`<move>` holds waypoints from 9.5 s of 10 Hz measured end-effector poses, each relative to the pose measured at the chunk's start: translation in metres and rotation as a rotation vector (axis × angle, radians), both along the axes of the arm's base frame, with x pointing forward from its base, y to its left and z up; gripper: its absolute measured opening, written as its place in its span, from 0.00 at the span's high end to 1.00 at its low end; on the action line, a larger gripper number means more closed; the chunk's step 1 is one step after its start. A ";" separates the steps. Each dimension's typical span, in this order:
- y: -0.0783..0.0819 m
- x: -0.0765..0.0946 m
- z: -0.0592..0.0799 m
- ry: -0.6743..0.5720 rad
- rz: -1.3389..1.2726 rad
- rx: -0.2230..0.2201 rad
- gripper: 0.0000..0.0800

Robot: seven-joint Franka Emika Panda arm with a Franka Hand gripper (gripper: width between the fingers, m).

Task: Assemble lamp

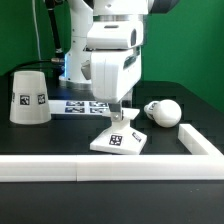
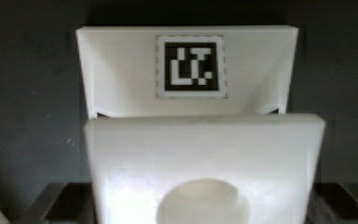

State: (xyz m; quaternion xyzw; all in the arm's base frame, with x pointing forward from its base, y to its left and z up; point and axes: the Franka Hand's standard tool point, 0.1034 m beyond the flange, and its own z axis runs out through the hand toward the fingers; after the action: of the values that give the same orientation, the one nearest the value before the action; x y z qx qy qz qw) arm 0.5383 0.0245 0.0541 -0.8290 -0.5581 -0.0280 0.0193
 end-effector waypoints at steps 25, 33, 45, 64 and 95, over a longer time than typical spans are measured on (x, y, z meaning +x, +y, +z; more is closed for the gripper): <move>0.072 0.050 0.001 0.034 -1.082 0.071 0.14; 0.109 -0.045 0.029 0.057 -0.966 0.042 0.13; 0.107 -0.068 0.003 0.195 -0.690 -0.041 0.13; 0.130 -0.101 -0.020 0.860 -0.619 -0.642 0.13; 0.057 0.008 0.070 0.335 -0.789 -0.178 0.28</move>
Offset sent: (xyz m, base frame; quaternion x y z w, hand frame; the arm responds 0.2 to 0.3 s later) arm 0.0000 0.0000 0.0000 0.0000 0.0000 0.1938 0.9810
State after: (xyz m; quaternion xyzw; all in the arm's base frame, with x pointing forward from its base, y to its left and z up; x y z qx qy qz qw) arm 0.5458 0.0812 0.1242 -0.9703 -0.1880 0.1500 0.0257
